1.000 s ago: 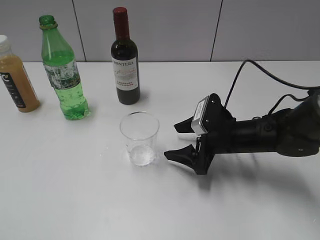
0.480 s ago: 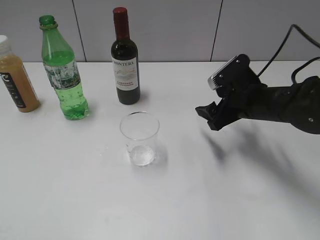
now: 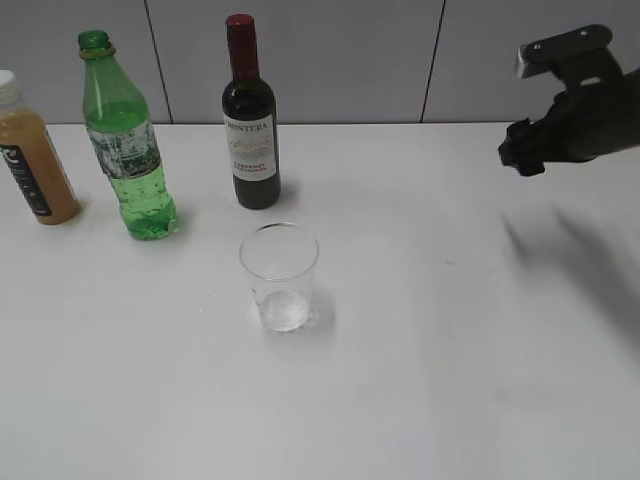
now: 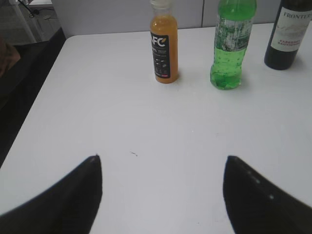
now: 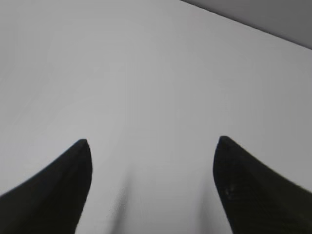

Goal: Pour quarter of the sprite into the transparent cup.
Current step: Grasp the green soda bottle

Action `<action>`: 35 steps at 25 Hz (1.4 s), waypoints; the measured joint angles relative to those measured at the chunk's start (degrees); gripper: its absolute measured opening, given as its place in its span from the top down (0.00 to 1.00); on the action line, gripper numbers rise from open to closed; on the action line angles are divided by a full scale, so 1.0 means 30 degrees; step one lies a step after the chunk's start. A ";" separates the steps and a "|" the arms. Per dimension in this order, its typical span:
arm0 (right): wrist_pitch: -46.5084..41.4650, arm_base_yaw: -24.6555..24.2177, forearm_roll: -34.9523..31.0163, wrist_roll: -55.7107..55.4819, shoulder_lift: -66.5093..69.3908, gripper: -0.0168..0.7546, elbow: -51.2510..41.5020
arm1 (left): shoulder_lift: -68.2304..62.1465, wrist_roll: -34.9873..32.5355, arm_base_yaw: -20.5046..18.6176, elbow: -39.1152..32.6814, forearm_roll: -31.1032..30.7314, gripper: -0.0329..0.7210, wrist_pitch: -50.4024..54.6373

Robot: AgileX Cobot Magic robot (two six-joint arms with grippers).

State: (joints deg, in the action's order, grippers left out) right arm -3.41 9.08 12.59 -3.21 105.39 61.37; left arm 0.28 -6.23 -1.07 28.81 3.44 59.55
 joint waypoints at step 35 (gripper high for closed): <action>-2.1333 -0.1309 -0.4645 0.1256 -0.4960 0.21 0.3041 | 0.0000 0.0000 0.0000 0.0000 0.0000 0.17 0.0000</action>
State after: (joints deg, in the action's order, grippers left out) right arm -67.41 5.15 -1.34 0.56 90.51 70.49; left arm 0.28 -6.23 -1.07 28.81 3.44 59.55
